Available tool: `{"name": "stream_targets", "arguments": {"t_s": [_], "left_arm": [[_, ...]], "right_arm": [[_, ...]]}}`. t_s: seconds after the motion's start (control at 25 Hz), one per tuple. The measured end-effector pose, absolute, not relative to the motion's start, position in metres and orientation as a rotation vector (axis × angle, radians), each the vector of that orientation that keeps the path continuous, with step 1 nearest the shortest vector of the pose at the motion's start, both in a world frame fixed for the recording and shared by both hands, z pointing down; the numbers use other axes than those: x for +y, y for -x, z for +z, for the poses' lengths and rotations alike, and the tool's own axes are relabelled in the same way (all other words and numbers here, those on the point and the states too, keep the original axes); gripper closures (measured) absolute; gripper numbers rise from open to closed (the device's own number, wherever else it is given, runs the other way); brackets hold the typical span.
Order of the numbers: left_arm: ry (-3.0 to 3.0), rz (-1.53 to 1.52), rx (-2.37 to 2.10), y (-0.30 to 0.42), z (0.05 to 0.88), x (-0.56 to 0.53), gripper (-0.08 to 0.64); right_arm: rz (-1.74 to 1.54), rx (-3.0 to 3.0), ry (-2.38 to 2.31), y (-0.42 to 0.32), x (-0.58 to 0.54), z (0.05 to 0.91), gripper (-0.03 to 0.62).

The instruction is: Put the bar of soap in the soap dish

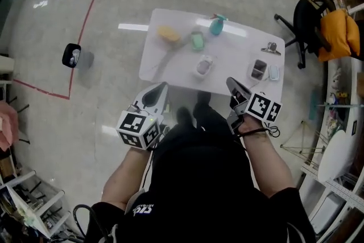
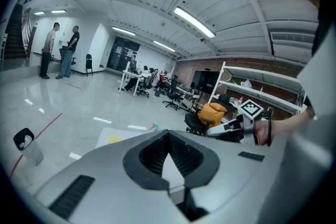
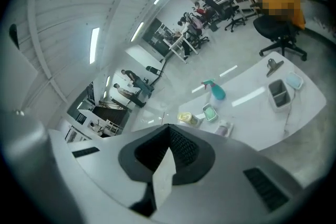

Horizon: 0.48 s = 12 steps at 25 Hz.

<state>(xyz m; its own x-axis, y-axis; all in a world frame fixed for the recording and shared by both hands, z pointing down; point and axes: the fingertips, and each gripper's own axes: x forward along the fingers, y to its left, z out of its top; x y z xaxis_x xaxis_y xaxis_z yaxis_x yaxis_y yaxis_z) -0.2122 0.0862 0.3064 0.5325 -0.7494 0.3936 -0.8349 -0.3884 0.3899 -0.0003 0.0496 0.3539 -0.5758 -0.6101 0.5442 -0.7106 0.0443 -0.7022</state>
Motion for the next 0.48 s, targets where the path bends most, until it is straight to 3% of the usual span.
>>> {"name": "stream_targets", "arguments": {"t_s": [0.48], "left_arm": [[-2.395,0.2,-1.25,0.155,0.238,0.094,0.549]], "right_arm": [[1.512,-2.53,-1.375,-0.02,0.083,0.249,0.577]]}}
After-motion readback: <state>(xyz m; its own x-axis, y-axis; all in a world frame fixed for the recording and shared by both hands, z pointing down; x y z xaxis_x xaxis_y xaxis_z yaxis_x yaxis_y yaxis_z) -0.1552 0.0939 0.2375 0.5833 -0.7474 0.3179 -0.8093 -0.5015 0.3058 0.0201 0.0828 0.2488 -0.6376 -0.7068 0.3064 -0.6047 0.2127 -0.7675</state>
